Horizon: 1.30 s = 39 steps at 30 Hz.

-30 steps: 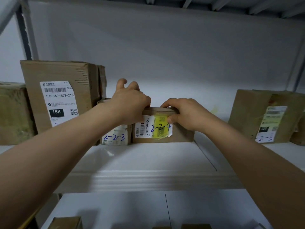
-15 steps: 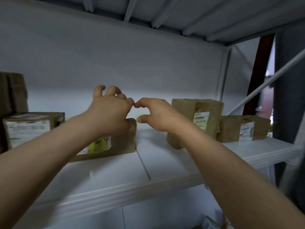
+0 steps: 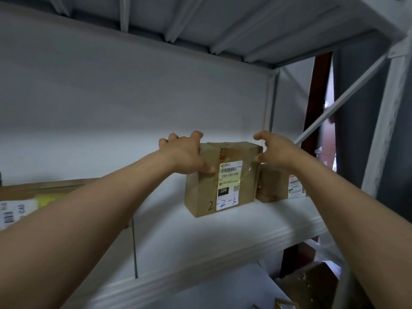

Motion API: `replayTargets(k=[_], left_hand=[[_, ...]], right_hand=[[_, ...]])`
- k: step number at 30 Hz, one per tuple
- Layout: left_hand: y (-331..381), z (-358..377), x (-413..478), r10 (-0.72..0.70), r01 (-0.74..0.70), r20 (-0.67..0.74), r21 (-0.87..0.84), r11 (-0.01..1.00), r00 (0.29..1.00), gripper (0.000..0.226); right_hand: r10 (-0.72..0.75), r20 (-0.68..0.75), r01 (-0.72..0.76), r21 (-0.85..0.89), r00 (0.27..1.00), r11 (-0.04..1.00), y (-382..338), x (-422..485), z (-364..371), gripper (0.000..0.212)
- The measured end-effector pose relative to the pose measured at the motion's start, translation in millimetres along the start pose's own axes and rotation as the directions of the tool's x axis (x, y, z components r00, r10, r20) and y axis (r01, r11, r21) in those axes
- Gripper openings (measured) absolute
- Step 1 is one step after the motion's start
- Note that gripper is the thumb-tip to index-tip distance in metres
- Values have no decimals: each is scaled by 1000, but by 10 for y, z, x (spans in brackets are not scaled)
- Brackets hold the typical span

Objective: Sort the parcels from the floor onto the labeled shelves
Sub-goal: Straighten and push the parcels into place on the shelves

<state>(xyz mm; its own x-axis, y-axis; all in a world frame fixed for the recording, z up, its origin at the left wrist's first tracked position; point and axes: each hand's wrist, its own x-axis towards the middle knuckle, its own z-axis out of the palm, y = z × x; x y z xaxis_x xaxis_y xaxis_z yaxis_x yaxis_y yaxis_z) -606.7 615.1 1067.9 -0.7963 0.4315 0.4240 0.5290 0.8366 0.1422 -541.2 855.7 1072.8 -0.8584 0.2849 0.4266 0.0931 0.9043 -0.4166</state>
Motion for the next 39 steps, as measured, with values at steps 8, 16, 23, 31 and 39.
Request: replayTargets(k=[8, 16, 23, 31, 39], left_hand=[[-135, -127, -128, -49, 48, -4, -46, 998, 999, 70], [-554, -481, -527, -117, 119, 63, -14, 993, 991, 80], [-807, -513, -651, -120, 119, 6, 82, 990, 993, 81], [-976, -525, -635, -148, 147, 2, 127, 981, 989, 80], [-956, -576, -642, -202, 183, 54, 242, 953, 978, 80]], right_hand=[[-96, 51, 90, 97, 994, 991, 24, 44, 109, 60], [-234, 60, 224, 138, 970, 965, -475, -80, 316, 57], [-240, -46, 244, 199, 970, 949, -695, -125, 604, 53], [-239, -70, 248, 219, 969, 944, -829, -166, 712, 52], [-294, -13, 289, 233, 956, 928, -822, -173, 712, 58]])
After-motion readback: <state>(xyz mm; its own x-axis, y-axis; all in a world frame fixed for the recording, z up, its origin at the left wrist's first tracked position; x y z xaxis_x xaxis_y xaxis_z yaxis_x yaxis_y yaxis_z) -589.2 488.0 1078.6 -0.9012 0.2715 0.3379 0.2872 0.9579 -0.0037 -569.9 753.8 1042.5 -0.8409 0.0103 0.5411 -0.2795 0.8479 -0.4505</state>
